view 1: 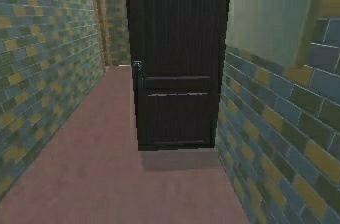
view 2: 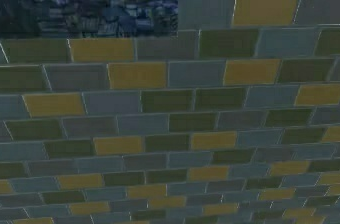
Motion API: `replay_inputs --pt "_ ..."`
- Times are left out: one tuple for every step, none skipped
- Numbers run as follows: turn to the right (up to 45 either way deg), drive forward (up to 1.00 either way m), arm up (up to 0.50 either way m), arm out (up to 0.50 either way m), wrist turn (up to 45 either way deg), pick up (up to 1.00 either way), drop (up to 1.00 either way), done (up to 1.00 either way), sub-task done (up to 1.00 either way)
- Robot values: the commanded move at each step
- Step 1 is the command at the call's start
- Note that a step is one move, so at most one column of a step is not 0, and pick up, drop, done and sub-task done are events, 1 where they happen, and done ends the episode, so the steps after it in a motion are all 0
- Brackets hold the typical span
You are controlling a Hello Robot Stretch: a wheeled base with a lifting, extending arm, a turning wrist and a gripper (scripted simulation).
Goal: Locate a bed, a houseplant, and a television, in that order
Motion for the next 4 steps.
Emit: replay_inputs --pt "-45.0 0.0 0.0 0.0 0.0 0.0 0.0 0.0 0.0" --pt "-27.0 0.0 0.0 0.0 0.0 0.0 0.0 0.0 0.0" --pt "0.0 0.15 0.0 0.0 0.0 0.0 0.0 0.0 0.0" --pt "42.0 0.0 0.0 0.0 0.0 0.0 0.0 0.0 0.0"
